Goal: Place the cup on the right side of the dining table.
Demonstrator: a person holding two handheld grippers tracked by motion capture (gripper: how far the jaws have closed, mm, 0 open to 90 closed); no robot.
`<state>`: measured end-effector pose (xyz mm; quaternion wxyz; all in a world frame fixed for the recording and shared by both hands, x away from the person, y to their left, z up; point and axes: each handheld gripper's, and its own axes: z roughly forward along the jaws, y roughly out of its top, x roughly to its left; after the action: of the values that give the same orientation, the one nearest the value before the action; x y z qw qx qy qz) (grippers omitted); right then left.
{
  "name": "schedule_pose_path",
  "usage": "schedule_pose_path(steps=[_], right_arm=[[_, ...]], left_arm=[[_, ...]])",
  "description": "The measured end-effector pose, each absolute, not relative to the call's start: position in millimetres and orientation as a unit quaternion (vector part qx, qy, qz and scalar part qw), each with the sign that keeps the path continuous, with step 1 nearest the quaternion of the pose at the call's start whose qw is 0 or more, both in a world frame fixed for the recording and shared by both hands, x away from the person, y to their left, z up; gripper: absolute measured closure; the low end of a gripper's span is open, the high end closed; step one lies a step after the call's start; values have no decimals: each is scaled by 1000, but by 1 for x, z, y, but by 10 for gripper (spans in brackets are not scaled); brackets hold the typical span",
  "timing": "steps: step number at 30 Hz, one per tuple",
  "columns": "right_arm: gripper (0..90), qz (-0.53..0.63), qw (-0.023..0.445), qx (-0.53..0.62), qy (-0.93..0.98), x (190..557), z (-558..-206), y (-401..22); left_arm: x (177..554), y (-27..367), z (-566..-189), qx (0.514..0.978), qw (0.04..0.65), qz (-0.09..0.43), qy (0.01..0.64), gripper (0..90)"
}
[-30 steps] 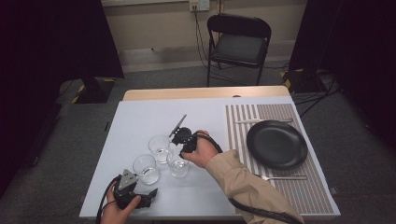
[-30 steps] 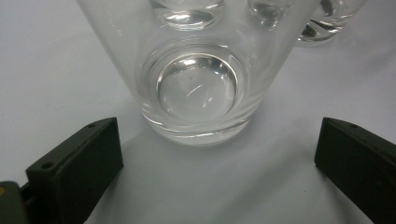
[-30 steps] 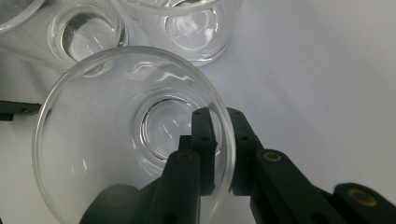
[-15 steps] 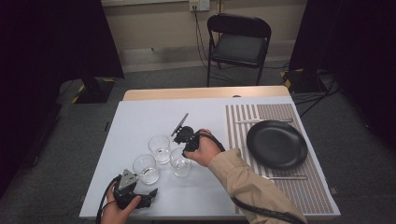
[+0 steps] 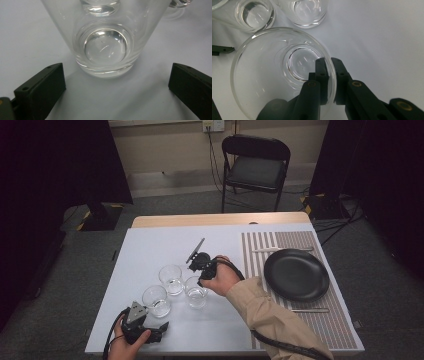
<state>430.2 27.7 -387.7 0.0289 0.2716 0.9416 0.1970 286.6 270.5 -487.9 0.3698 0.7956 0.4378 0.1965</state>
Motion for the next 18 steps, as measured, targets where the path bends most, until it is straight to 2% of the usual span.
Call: schedule_pose_path(steps=[18], right_arm=[[855, 194, 38, 289, 937, 434, -378, 4]], left_arm=[[287, 271, -488, 795, 370, 196, 438, 0]])
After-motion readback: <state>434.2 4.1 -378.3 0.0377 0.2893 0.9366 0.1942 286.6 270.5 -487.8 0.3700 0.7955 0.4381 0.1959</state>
